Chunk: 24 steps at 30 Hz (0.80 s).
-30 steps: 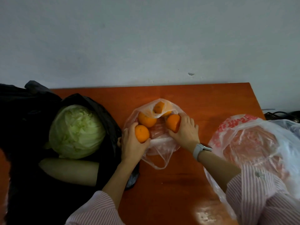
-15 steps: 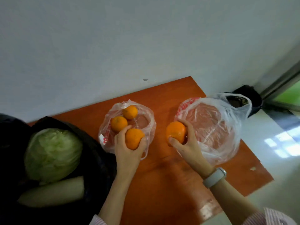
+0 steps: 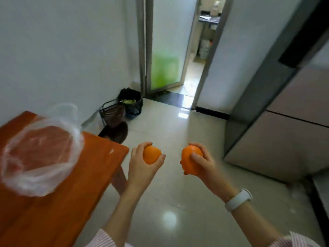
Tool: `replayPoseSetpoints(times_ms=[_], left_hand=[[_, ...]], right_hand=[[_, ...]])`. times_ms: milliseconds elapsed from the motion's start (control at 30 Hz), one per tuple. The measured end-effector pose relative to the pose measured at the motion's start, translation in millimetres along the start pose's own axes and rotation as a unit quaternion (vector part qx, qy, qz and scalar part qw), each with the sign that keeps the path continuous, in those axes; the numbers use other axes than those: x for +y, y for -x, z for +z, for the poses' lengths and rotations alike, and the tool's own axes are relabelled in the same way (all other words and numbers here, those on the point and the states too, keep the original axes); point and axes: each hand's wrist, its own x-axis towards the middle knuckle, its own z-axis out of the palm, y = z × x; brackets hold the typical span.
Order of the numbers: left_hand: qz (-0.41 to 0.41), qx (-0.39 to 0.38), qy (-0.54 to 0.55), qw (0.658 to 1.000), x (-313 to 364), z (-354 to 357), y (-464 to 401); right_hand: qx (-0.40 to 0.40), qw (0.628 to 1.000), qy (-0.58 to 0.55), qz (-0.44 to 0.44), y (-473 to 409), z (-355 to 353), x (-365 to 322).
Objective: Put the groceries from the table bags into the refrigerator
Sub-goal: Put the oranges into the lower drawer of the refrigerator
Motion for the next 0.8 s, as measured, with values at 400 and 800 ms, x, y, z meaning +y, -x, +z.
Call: replayPoseSetpoints(times_ms=[400,800], left_hand=[[0.214,-0.345,-0.020,0.914,197,351,10],[0.336,-0.417,0.021,0.844,384,621,-55]], right_hand=[[0.431,0.890,0.129,-0.074,122,-347,-47],[0.513,0.813,0.264,-0.078,110,-607,-184]])
